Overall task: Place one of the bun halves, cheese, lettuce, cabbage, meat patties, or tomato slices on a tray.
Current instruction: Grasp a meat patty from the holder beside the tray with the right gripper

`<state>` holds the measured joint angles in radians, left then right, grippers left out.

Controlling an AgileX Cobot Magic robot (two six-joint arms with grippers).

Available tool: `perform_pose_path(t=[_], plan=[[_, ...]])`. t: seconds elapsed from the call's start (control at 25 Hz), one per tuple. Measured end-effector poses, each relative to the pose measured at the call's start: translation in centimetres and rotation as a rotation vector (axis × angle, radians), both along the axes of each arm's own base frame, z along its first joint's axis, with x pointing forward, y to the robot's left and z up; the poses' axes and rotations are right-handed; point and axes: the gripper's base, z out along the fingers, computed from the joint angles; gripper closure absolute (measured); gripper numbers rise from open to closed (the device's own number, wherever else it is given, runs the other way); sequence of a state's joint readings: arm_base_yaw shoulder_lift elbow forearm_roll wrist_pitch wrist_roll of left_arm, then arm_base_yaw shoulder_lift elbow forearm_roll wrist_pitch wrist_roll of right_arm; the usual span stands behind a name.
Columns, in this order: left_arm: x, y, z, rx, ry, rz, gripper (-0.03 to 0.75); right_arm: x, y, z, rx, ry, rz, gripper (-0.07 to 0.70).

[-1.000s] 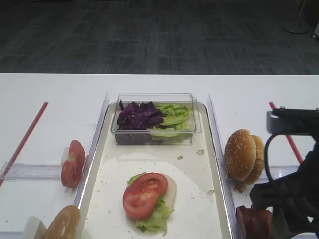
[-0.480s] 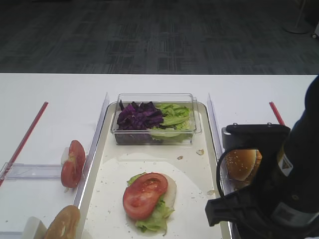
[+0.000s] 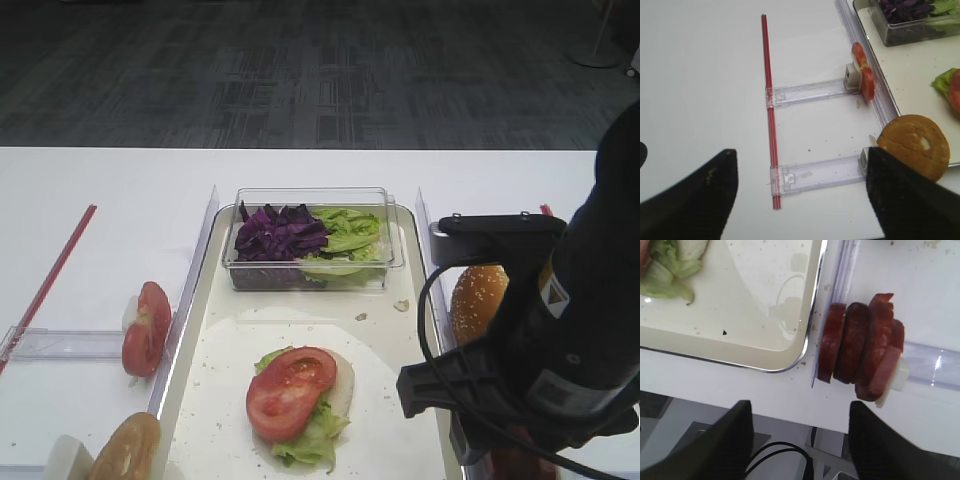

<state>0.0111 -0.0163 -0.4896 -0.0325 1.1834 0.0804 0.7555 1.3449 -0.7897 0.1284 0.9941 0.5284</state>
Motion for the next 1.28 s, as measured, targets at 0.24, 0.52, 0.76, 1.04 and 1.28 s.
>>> perform_pose_path(t=[0.24, 0.52, 0.76, 1.04, 1.28], plan=[[0.0, 0.0, 0.0, 0.000, 0.000, 0.000, 0.223, 0.0, 0.0, 0.0, -0.001, -0.003, 0.001, 0.204], [0.0, 0.0, 0.0, 0.000, 0.000, 0.000, 0.223, 0.6, 0.6, -1.3, -0.023, 0.018, 0.006, 0.206], [0.0, 0.0, 0.0, 0.000, 0.000, 0.000, 0.223, 1.3, 1.1, -2.5, -0.036, 0.023, 0.014, 0.211], [0.0, 0.0, 0.0, 0.000, 0.000, 0.000, 0.223, 1.7, 1.3, -3.3, -0.058, 0.024, 0.024, 0.211], [0.0, 0.0, 0.0, 0.000, -0.002, 0.000, 0.223, 2.4, 1.8, -2.8, -0.048, -0.014, 0.036, 0.211]])
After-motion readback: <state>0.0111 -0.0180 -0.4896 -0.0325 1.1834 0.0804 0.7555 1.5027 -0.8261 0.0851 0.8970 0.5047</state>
